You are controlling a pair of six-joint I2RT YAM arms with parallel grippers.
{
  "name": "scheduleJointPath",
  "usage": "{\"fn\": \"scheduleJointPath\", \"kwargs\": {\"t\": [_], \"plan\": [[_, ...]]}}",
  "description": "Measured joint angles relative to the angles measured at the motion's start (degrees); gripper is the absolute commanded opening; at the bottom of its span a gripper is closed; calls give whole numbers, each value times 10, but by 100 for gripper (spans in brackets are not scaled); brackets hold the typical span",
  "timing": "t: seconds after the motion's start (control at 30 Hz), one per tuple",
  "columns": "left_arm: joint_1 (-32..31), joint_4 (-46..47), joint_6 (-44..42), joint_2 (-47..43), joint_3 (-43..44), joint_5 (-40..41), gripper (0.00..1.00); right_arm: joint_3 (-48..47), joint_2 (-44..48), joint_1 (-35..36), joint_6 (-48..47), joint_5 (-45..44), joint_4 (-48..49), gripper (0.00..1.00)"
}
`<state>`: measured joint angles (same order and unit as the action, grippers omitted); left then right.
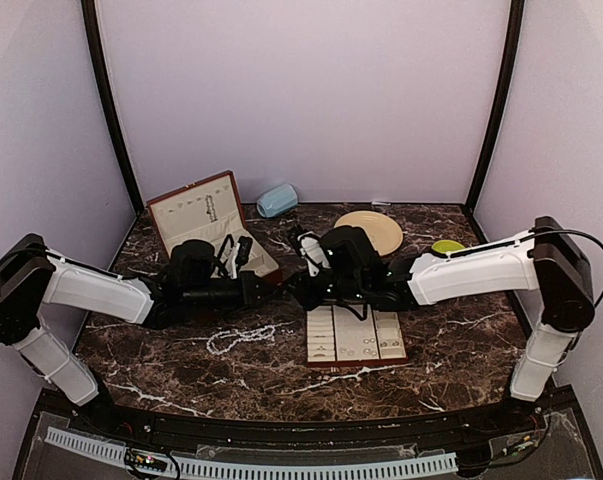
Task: Organize the mixed jewelry
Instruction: Pass from the right arm to the left, then pass from the left arm to the right
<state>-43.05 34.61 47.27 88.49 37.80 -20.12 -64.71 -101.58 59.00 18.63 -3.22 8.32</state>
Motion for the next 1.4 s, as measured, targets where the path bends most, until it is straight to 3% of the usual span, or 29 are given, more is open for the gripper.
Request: {"fn": "scheduleJointPath", "kwargs": {"t": [0.13,0.33,0.73,1.0,1.4], "plan": [[0,-1,-10,-6,-2,3,0,26,44,-2,8,-6,5,41],[0,-13,-53,-43,-16,9,0,49,113,-20,25,20,8,47],[0,35,-182,-97,-47,-123,0,55,115,-72,71,320,35,50],[0,46,-212,-119,-48,-168,0,56,99,-66,85,378,52,41],[0,48,-216,-119,-50,-189,0,56,78,-56,103,393,86,14]]}}
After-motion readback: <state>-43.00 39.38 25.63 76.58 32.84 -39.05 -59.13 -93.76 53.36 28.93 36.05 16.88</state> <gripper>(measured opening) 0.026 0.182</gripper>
